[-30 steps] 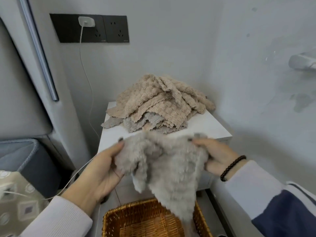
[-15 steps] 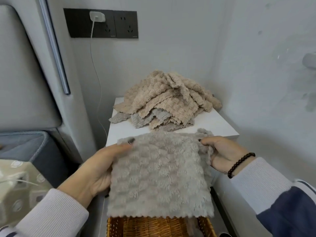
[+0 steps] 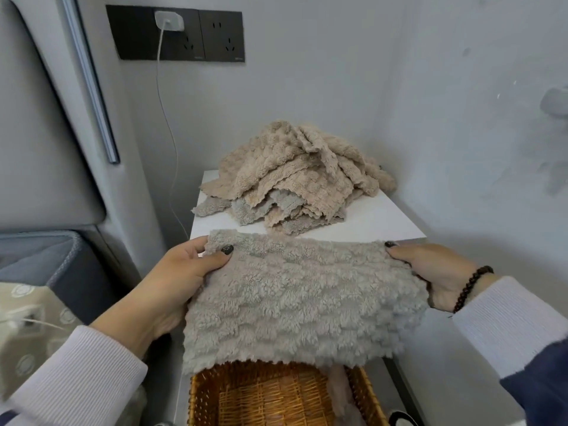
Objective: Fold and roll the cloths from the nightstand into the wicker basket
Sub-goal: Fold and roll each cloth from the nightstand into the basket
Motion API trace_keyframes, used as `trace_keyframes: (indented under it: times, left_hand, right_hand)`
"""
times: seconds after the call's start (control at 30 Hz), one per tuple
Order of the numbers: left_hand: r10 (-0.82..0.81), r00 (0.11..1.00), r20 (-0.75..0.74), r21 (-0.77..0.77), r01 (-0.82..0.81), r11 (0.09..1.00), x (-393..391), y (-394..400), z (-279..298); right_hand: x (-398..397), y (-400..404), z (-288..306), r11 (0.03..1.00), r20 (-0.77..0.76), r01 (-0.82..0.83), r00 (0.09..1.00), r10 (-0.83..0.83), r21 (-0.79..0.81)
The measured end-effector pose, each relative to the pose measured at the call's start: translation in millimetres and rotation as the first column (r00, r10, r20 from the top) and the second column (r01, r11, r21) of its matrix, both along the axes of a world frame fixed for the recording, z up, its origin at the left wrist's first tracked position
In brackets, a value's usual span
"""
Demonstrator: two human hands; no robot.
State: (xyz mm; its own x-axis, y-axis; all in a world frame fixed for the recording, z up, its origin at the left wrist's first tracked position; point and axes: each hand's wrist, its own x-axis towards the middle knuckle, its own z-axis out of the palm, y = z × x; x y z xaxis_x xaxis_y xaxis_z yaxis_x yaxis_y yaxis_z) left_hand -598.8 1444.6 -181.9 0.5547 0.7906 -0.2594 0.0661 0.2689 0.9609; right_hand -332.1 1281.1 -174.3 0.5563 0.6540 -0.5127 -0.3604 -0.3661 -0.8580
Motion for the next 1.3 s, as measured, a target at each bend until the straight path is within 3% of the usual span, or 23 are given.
trace_keyframes:
  times: [0.2,0.33,0.43,0.53,0.6,0.67,0.9,1.03,1.2,1.23,1.3]
  left_hand:
    - [-0.026,0.979,-0.201,-0.044,0.018,0.999,4,4,-11]
    - [-0.088,0.987,-0.138,-0.099,0.074,0.992,7,0,-10]
    - [-0.025,0.996,0.086,-0.047,0.029,0.998,8,0,-3]
    - [0.094,0.97,0.226,-0.033,-0.089,0.995,8,4,3]
    - [0.087,0.976,0.198,-0.059,-0.077,0.995,10,4,0]
    - [0.046,0.99,0.132,-0.111,-0.032,0.993,13,3,-6]
    - [-0.002,0.995,0.096,-0.19,0.021,0.982,17,3,-13]
    - [0.076,0.985,0.154,-0.213,-0.042,0.976,21,1,-8]
    - [-0.01,0.947,0.321,-0.222,0.085,0.971,12,5,10]
    - [-0.001,0.968,0.251,-0.167,0.045,0.985,11,7,9]
    - [0.097,0.99,-0.103,0.119,-0.085,0.989,11,14,1]
  right_hand:
    - [0,-10,-11,0.998,-0.11,-0.038,0.993,0.033,-0.049]
    - [-2,-13,-9,0.999,-0.185,-0.054,0.981,0.052,-0.002]
    - [8,-14,6,0.956,-0.008,0.03,1.0,-0.029,0.291]
    - [9,-23,27,0.807,0.156,-0.064,0.987,-0.035,0.588]
    - [12,-27,26,0.824,0.287,-0.207,0.956,0.056,0.528]
    - [17,-29,17,0.905,0.431,-0.245,0.899,0.078,0.347]
    - [24,-30,6,0.963,0.386,-0.136,0.922,0.036,0.234]
    - [22,-30,10,0.95,0.352,-0.102,0.936,-0.008,0.295]
    - [19,-27,26,0.89,0.287,-0.054,0.954,-0.088,0.452]
    - [18,-24,25,0.897,0.313,-0.059,0.946,-0.09,0.439]
    - [18,-16,19,0.941,0.473,-0.085,0.877,-0.086,0.329]
